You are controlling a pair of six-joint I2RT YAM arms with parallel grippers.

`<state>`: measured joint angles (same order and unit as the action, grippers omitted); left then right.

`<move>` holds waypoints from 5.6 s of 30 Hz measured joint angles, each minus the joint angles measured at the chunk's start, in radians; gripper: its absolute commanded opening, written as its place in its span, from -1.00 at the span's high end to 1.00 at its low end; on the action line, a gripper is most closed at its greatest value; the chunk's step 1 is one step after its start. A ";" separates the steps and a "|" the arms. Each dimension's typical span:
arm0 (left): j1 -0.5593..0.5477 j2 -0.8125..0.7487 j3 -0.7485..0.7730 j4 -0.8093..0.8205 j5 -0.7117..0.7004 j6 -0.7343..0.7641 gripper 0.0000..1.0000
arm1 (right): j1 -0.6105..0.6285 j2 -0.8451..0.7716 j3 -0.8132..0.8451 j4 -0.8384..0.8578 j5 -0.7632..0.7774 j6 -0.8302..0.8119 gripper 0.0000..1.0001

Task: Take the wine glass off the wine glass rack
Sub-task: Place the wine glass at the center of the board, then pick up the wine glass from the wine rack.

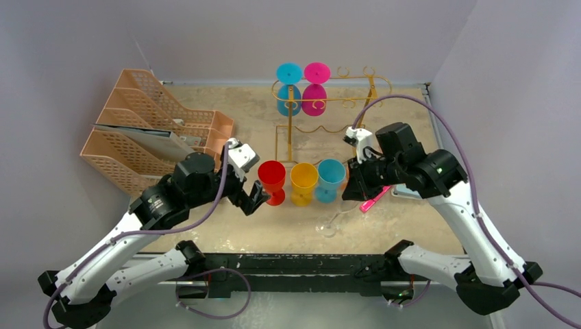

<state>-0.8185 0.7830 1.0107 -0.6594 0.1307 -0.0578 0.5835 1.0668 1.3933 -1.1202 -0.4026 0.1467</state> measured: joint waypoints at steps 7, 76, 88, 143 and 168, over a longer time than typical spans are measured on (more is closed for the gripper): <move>0.000 -0.001 0.065 -0.016 -0.054 -0.076 -1.00 | 0.001 -0.053 -0.003 -0.071 0.143 -0.073 1.00; 0.234 0.092 0.157 -0.139 -0.090 -0.130 -1.00 | 0.169 -0.057 -0.288 0.225 0.464 -0.044 0.80; 0.234 0.087 0.157 -0.144 -0.090 -0.130 -1.00 | 0.169 -0.037 -0.271 0.220 0.466 -0.035 0.59; 0.234 0.072 0.103 -0.146 0.064 -0.136 -1.00 | -0.173 0.453 0.575 0.414 0.358 0.383 -0.07; 0.234 0.062 0.103 -0.143 0.094 -0.114 -1.00 | -0.264 0.625 0.582 0.612 0.354 0.528 0.21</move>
<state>-0.5846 0.8452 1.1137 -0.8028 0.2245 -0.1719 0.3195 1.6920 1.9751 -0.5087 -0.0483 0.6746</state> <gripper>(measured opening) 0.998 0.397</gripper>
